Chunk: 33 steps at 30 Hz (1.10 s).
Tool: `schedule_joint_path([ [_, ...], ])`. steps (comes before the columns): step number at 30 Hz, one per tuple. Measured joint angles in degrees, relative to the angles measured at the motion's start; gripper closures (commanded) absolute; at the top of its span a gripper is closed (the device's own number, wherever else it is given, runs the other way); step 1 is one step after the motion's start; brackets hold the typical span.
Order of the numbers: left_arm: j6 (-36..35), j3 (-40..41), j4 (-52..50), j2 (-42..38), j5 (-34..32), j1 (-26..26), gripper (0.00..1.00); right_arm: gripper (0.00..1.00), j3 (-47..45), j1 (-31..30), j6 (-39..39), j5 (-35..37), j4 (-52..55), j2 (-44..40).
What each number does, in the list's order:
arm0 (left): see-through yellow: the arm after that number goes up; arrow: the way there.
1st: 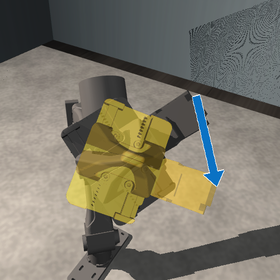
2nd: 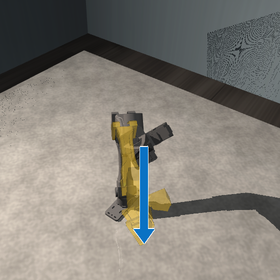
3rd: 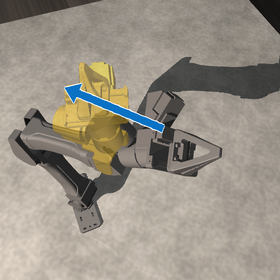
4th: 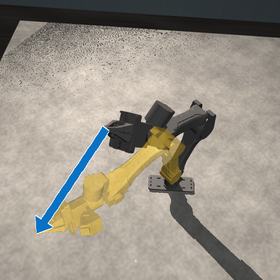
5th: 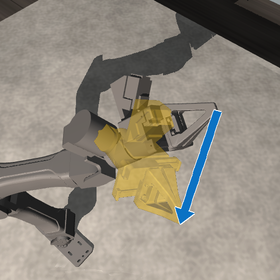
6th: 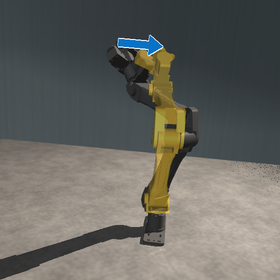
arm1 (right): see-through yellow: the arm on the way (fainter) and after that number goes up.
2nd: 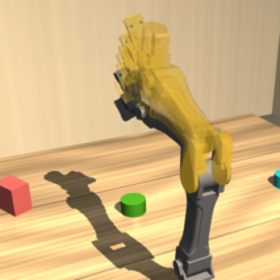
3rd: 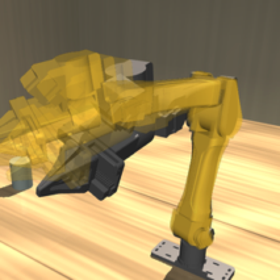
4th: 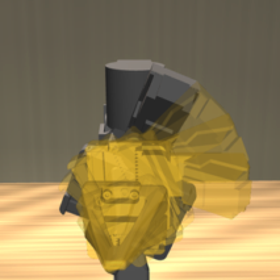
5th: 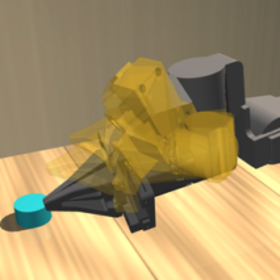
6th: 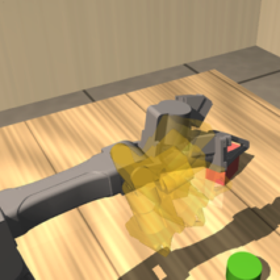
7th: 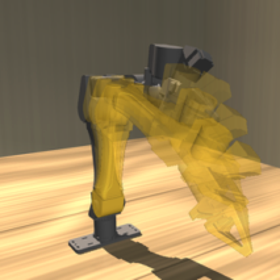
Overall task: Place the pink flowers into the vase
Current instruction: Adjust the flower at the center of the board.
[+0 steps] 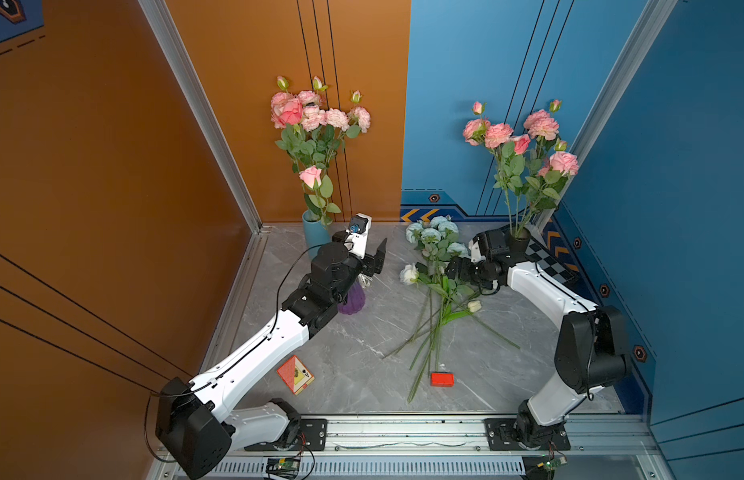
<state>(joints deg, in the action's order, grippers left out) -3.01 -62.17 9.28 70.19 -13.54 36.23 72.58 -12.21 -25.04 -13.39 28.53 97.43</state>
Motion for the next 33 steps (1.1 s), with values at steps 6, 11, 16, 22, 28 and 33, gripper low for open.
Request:
schedule_joint_path([
  [6,-0.59,-2.12,0.15,2.25,-0.02,3.28,0.01,0.0,0.02,-0.28,-0.87,-1.4,-0.11,5.46],
  [11,-0.44,-2.12,-0.17,4.44,0.0,4.59,0.02,0.0,1.55,-1.79,-1.66,-2.29,-0.15,8.98],
  [16,-0.22,-2.12,-0.31,4.61,-0.02,4.79,0.01,0.0,4.81,-4.15,-2.45,-3.43,-1.07,11.98],
  [22,0.02,-2.12,-0.33,4.61,-0.02,4.79,0.01,0.0,10.1,-6.38,-3.74,-4.85,-1.53,16.44],
  [28,0.02,-2.12,-0.33,4.61,-0.02,4.79,0.01,0.0,14.14,-7.93,-4.59,-6.56,-2.25,18.97],
  [33,0.04,-2.12,-0.33,4.92,0.0,4.79,0.02,0.0,13.81,-7.82,-4.59,-7.21,-2.93,18.32],
])
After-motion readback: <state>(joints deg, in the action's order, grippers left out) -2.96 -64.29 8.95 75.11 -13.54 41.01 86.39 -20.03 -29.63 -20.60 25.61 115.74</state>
